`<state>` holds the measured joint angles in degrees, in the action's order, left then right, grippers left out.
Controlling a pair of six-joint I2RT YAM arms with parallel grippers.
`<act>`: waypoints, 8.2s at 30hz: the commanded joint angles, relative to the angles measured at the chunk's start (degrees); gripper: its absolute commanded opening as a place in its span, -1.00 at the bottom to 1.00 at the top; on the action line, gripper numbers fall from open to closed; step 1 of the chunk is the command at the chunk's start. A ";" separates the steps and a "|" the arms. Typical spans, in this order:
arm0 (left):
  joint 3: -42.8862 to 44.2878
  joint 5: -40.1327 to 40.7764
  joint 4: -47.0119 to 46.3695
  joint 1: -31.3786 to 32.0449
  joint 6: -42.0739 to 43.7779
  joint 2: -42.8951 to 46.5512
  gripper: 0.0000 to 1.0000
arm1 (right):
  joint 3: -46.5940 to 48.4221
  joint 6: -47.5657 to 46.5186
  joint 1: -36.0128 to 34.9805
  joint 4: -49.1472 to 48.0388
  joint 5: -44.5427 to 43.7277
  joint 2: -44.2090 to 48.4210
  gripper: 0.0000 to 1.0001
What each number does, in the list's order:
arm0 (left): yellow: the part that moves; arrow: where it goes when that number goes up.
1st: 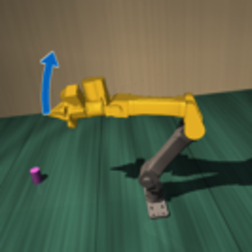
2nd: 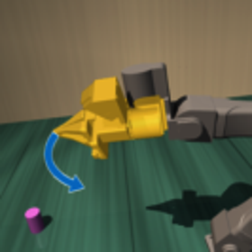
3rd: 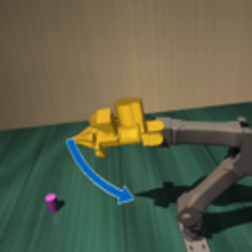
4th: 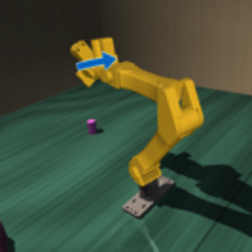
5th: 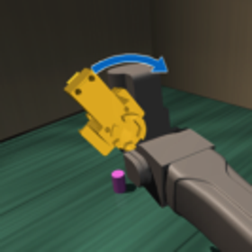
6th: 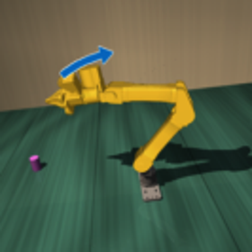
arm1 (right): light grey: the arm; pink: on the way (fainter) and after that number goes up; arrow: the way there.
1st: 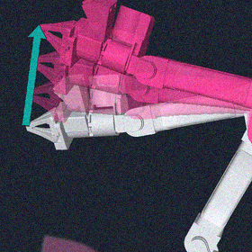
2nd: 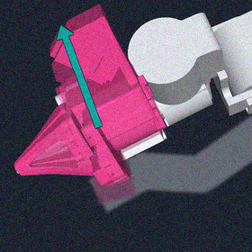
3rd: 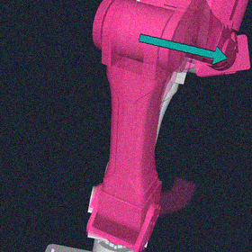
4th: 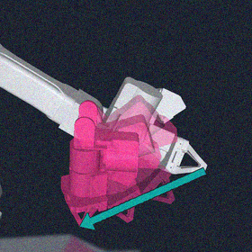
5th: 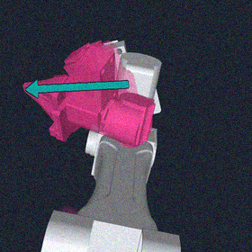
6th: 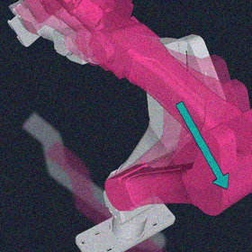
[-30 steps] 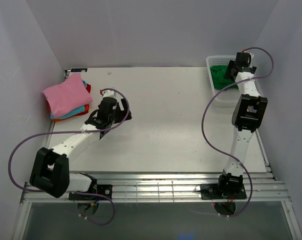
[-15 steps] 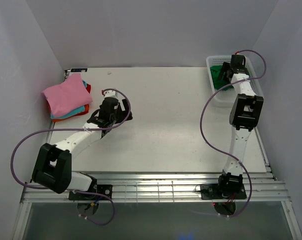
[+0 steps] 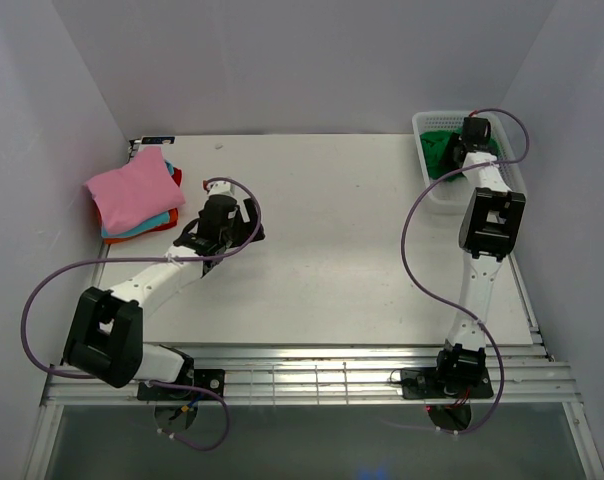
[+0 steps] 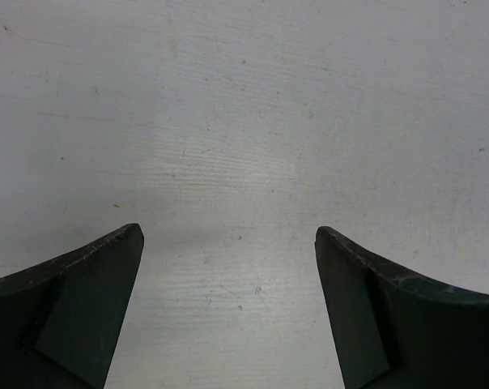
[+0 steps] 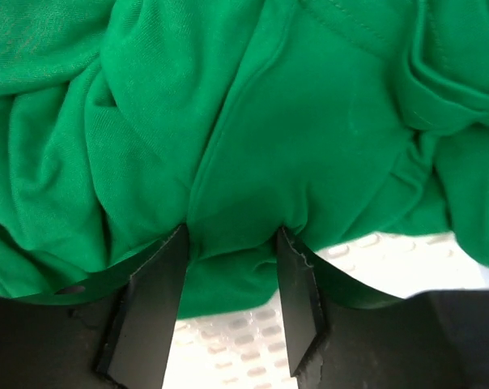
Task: Fold and stack the t-shirts
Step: Grab the tshirt from the pile, then move the tshirt to the center of the board, then flatten the tshirt out
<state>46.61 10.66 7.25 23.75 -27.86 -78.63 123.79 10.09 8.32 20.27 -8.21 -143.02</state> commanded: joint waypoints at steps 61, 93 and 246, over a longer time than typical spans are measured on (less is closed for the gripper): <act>-5.92 1.82 8.57 0.16 -5.28 27.74 0.96 | -53.49 9.86 -29.41 5.82 2.04 82.98 -0.85; -10.58 22.91 18.86 5.08 -20.22 27.20 0.86 | -66.14 5.56 -56.02 -5.68 9.01 66.34 0.79; -7.86 12.38 -20.26 -11.44 -1.76 -9.87 0.71 | -55.85 5.73 -60.34 -10.34 -3.48 52.32 0.17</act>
<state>35.68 27.09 -12.10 13.23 -30.94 -87.70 65.12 16.88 -50.50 11.73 -12.10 -89.03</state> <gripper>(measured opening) 0.864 0.589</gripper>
